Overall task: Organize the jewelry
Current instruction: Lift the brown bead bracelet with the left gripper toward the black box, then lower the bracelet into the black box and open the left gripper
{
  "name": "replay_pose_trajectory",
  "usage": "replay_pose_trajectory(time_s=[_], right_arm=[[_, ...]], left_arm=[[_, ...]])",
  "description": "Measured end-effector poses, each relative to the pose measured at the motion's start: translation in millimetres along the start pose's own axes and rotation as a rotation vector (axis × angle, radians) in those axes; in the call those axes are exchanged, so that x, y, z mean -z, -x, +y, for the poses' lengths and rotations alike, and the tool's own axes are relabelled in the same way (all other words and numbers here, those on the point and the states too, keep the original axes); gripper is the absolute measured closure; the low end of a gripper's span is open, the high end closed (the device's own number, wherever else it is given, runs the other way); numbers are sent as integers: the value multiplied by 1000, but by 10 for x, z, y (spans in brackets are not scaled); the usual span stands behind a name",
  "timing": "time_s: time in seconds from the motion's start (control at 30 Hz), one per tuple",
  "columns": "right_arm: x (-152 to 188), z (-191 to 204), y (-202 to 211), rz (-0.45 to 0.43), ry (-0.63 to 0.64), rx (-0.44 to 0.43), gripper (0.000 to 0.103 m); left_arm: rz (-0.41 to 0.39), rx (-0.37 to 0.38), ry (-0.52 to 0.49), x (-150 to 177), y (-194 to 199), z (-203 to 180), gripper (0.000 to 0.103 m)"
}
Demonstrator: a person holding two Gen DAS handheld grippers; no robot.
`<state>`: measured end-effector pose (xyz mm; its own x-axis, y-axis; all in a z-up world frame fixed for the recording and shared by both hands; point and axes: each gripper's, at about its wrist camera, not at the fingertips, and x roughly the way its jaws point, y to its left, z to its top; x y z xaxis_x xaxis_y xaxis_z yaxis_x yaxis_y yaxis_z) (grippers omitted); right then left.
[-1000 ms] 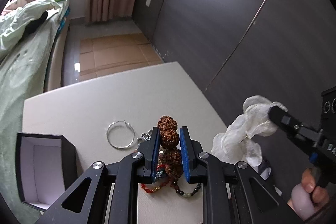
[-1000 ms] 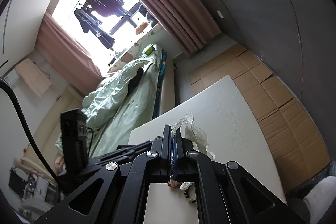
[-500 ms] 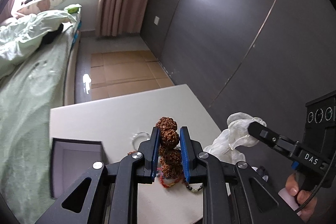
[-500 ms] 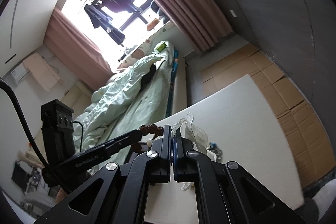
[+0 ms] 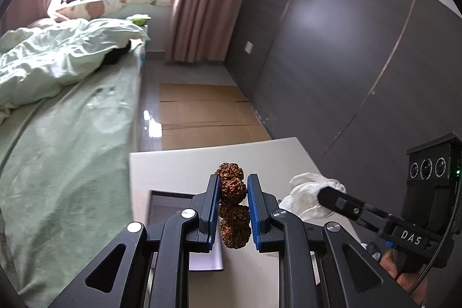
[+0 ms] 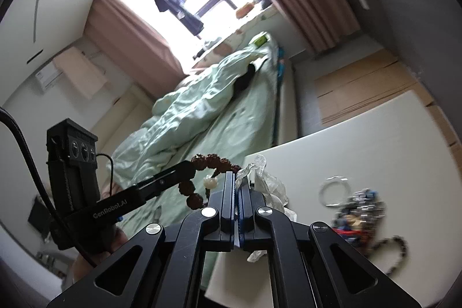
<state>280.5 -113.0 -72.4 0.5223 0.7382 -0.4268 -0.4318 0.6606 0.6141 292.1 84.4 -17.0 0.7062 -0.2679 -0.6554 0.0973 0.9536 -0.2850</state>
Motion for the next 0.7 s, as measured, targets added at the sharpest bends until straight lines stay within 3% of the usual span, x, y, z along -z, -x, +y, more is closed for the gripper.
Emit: replay_pose_trajectory(time_s=[0.4,0.47,0.53,0.57,0.6,0.7], right_arm=[[129,326,-838,123,12,-88,100],[145,325,-973,151,11,-46,99],[176,265,-1104,207,-17,-33,81],[192,256,-1123,219,-24,-22,54],[219,235,-1115,218,-25,-2,45],[255,163,-961,195,-21,4,45]], left_arm=[[-27,-59,51,15,278,500,83],[-27,-60,58,19,286,541,83],[-25,-56,60,33,276,549,83],[-22,-53,61,34,260,547,83],[-19,-49,61,46,242,537,83],[2,-31,60,98,147,494,83]])
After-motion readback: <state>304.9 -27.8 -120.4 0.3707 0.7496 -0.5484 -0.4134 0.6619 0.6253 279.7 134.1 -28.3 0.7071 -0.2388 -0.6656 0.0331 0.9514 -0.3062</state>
